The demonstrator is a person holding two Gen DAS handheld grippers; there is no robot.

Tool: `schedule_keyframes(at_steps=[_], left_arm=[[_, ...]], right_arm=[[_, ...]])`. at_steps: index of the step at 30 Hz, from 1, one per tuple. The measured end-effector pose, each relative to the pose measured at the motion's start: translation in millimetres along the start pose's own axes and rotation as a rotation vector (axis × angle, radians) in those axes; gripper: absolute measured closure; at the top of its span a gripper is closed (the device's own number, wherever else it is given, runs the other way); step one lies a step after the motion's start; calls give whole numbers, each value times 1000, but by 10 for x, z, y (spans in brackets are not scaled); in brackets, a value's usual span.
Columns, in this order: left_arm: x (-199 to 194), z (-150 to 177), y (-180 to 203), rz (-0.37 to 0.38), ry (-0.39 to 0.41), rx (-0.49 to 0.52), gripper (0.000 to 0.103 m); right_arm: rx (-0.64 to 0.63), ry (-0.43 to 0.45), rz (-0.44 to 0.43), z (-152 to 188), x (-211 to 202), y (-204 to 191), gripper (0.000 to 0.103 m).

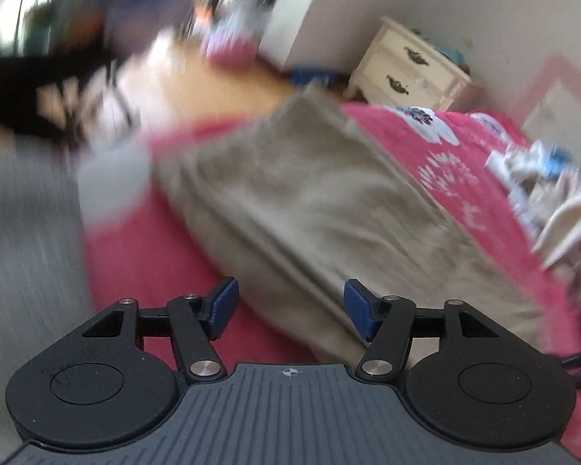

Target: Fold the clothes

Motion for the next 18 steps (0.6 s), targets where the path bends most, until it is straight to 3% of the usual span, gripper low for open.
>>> schedule_keyframes(at_steps=[4, 8, 16, 18], left_arm=[[100, 121, -154, 33, -44, -208, 34], [202, 90, -208, 66, -17, -303, 31], [327, 27, -169, 51, 32, -333, 34], [318, 39, -141, 38, 50, -311, 44]], right_arm=[[73, 14, -26, 10, 21, 47, 55], [100, 22, -41, -7, 34, 53, 55], [174, 88, -69, -74, 239, 1, 54], [178, 94, -74, -46, 267, -26, 57]])
Point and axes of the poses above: each gripper's, at about its wrist camera, not at the fingertips, and x roughly the way its jaws point, y to its right, z to its underside, the point moved 6 cm from there along x, roughly the way its jaws point, and after that the axes turned 13 degrees about y, right-handed, at the moved point
